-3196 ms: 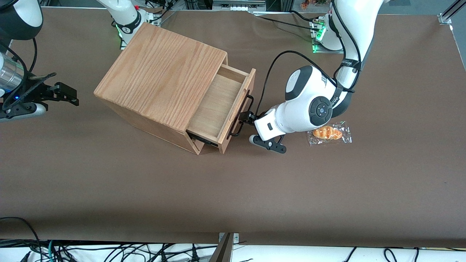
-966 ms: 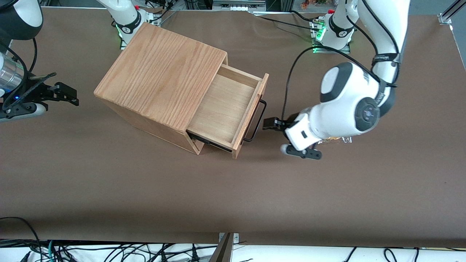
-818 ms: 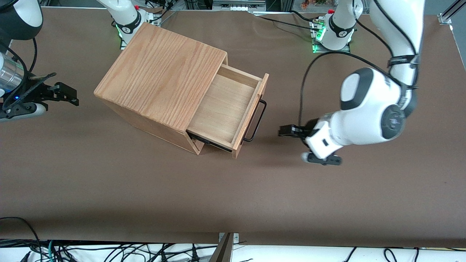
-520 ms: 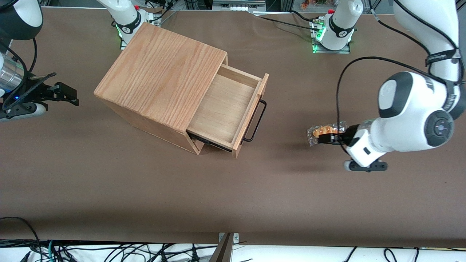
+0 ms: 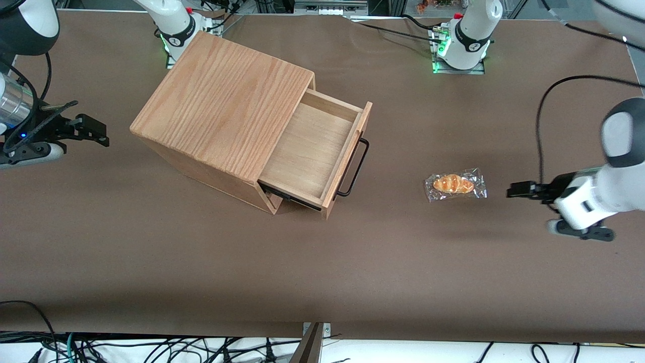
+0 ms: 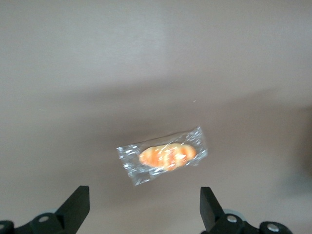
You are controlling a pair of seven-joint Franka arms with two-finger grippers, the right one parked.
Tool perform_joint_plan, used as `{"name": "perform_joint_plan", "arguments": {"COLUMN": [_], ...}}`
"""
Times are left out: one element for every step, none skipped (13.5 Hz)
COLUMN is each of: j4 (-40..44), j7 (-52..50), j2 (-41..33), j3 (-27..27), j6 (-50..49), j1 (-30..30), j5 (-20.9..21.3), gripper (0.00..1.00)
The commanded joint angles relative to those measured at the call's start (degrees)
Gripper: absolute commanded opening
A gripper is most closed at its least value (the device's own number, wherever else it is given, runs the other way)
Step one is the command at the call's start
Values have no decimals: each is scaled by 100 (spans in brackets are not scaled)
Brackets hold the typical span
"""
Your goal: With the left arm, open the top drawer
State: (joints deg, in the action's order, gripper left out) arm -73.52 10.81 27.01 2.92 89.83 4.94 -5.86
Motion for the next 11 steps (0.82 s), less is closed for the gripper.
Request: {"name": "perform_joint_plan", "arguments": {"j4": [-1100, -1382, -1619, -1891, -2025, -2035, -2035, -2096, -2253, -2281, -2281], "j7": [307, 299, 307, 325, 325, 308, 255, 220, 202, 158, 141], "j2": [-1247, -1651, -2003, -2363, -2680, -2866, -2955, -3017, -3104, -3114, -3097], "j3": [-211, -291, -292, -292, -274, -239, -230, -187, -30, 42, 42], "j6": [87, 123, 123, 123, 114, 114, 79, 53, 122, 149, 158], "j1": [-142, -178, -187, -239, -292, -336, -345, -345, -345, -336, -336], "j5": [269, 330, 496, 585, 577, 577, 516, 516, 568, 594, 586], "gripper": [100, 100, 100, 100, 100, 100, 100, 100, 100, 100, 100]}}
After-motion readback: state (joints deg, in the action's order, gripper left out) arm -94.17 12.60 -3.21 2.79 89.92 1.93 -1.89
